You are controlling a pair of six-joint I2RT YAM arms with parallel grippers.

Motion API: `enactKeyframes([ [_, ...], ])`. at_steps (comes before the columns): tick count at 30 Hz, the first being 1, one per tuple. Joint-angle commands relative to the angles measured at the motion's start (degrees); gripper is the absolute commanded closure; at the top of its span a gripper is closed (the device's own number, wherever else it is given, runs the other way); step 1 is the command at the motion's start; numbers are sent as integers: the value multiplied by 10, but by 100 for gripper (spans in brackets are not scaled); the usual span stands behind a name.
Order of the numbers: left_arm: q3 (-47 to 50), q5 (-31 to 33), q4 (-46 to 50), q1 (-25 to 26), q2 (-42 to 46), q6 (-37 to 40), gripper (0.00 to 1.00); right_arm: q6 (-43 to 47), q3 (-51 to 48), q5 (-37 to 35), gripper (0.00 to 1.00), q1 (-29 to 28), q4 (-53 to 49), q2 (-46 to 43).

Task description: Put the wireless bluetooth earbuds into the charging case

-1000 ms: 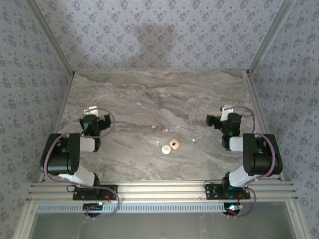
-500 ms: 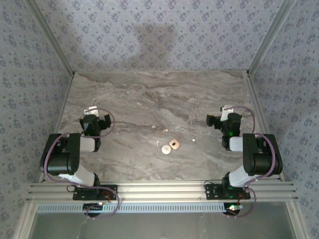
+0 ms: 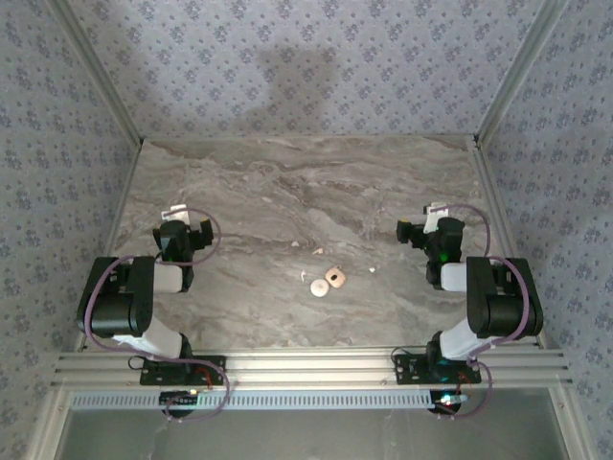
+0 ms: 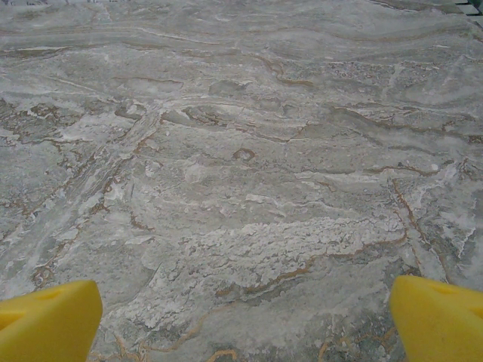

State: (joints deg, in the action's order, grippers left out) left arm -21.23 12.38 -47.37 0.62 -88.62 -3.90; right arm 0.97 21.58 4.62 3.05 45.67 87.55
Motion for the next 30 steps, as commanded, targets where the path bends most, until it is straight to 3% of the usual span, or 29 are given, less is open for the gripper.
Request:
enactKeyframes([
  [1,-13,-8,-16,-4,7,4,0,10,5,-13,0,-3,10,-3],
  [20,-12,-7,-17,-4,8,4,0,8,7,-10,0,-2,9,-2],
  [24,-19,-5,2,-4,18,3,5,3,8,-16,0,2,8,-4],
  [27,-52,5,94,0,59,7,10,1,37,-19,0,2,-65,-35],
  [30,-69,17,156,16,109,20,10,-9,107,-29,0,-4,-229,-84],
])
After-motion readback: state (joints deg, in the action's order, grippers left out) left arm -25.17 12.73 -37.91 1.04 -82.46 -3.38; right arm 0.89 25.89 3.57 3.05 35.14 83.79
